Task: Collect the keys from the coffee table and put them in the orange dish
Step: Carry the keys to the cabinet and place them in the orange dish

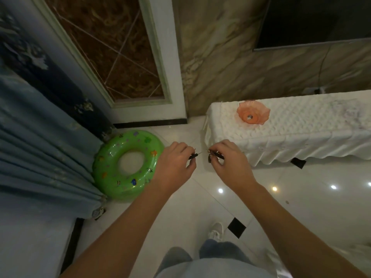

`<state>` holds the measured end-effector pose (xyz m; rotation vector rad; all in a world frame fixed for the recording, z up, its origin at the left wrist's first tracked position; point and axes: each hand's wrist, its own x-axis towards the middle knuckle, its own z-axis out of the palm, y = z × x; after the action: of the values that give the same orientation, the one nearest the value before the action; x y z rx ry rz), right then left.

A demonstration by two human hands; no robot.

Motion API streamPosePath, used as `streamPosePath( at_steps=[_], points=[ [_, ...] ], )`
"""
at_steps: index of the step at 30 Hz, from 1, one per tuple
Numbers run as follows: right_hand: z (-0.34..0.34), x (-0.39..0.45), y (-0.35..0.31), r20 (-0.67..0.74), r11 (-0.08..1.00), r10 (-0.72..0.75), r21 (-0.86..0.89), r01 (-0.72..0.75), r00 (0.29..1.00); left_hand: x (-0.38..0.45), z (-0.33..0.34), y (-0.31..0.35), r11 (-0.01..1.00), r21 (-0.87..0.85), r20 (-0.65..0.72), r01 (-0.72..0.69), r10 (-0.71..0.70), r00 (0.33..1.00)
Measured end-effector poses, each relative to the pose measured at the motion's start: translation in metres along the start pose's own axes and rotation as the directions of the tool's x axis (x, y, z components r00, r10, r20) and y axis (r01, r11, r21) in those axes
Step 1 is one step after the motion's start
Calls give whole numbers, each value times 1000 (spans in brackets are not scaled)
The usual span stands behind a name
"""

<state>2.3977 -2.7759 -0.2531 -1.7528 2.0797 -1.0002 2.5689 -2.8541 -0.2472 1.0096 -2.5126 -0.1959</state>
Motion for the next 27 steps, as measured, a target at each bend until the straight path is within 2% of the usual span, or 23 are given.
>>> streamPosePath(
  at_steps=[10,19,23,27],
  points=[
    [-29,98,43,-113,998,40,-49,-46,993,120,27,-7,994,-43,-6,-103,103,995],
    [-30,193,92,-177,983,148,-83,-164,973,241,71,-49,971,-124,-34,-204,201,979],
    [-31,232,108,-202,964,214,-113,-240,956,294,93,-65,946,-155,0,-283,287,958],
    [-42,252,125,-275,931,304,-119,-346,912,341,111,-52,904,-208,60,-374,393,918]
  ],
)
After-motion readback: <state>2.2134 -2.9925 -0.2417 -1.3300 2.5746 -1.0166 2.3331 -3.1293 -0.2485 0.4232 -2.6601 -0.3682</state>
